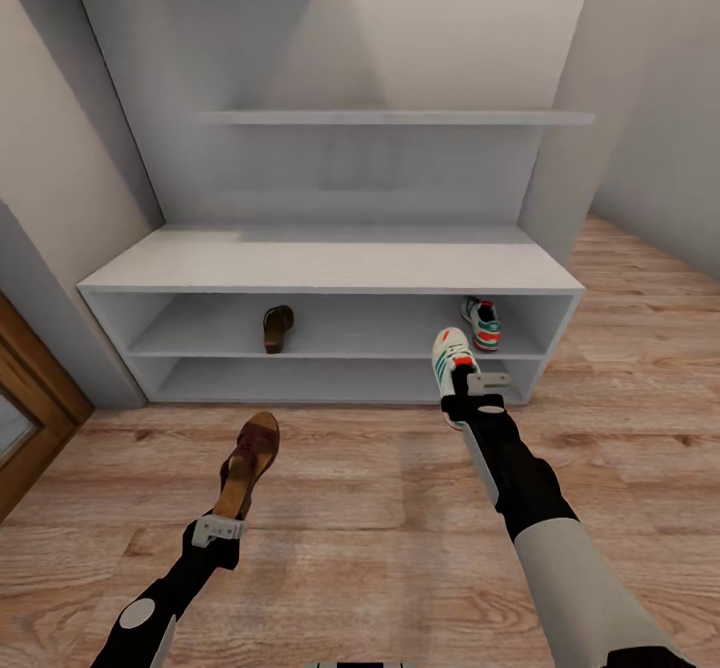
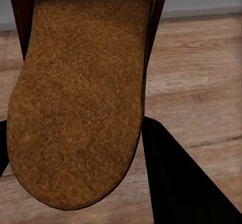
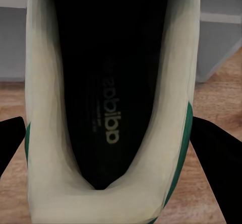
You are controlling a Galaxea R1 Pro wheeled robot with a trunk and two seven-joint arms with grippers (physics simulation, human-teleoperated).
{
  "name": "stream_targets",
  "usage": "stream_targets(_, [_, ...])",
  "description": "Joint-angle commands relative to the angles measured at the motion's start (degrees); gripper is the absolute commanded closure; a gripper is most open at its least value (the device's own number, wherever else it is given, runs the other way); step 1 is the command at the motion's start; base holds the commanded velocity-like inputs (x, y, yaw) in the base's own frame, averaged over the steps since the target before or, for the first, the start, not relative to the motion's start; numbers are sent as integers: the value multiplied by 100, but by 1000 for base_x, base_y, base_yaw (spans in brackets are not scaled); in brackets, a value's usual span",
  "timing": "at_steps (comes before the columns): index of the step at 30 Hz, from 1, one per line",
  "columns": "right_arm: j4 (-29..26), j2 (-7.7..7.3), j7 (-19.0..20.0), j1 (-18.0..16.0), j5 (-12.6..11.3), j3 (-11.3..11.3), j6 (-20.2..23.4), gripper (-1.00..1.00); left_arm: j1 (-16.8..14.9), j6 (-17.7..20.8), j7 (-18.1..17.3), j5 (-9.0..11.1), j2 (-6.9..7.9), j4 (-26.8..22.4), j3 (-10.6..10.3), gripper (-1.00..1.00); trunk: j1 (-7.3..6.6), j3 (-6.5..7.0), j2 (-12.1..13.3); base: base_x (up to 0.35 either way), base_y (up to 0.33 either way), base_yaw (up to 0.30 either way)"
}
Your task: Pick up the two gym shoes and the two sandals from the corridor floor and place them onto the hallstand (shoe rack) in the corridor, making sure they are on the rack and not on the floor. Arrange them so the two gym shoes are next to each other and the two sandals are next to each other.
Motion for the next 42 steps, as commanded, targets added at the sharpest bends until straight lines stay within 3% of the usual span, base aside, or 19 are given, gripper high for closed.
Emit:
stream_targets(1, [-4,-2,-16,-7,34,10,42,100,-4,-41,-29,-81,-3,1,20,100,-1,-5,-2,11,0,0])
stream_targets(12, [1,-12,-8,-21,34,-9,42,100,32,-42,-88,-99,3,-87,-2,100,-1,-5,-2,4,0,0])
stream_targets(21, [1,-16,-6,-22,34,-54,42,100,90,-41,-842,-90,163,-262,24,100,-1,-5,-2,168,0,0])
stream_targets(27, [2,-10,-6,-22,34,-59,42,100,120,-42,-1062,-76,210,-313,32,100,-1,-5,-2,62,0,0])
stream_targets(42, [2,0,-14,-22,34,-60,42,100,135,-128,-1130,-78,218,-325,-4,100,-1,-5,-2,6,0,0])
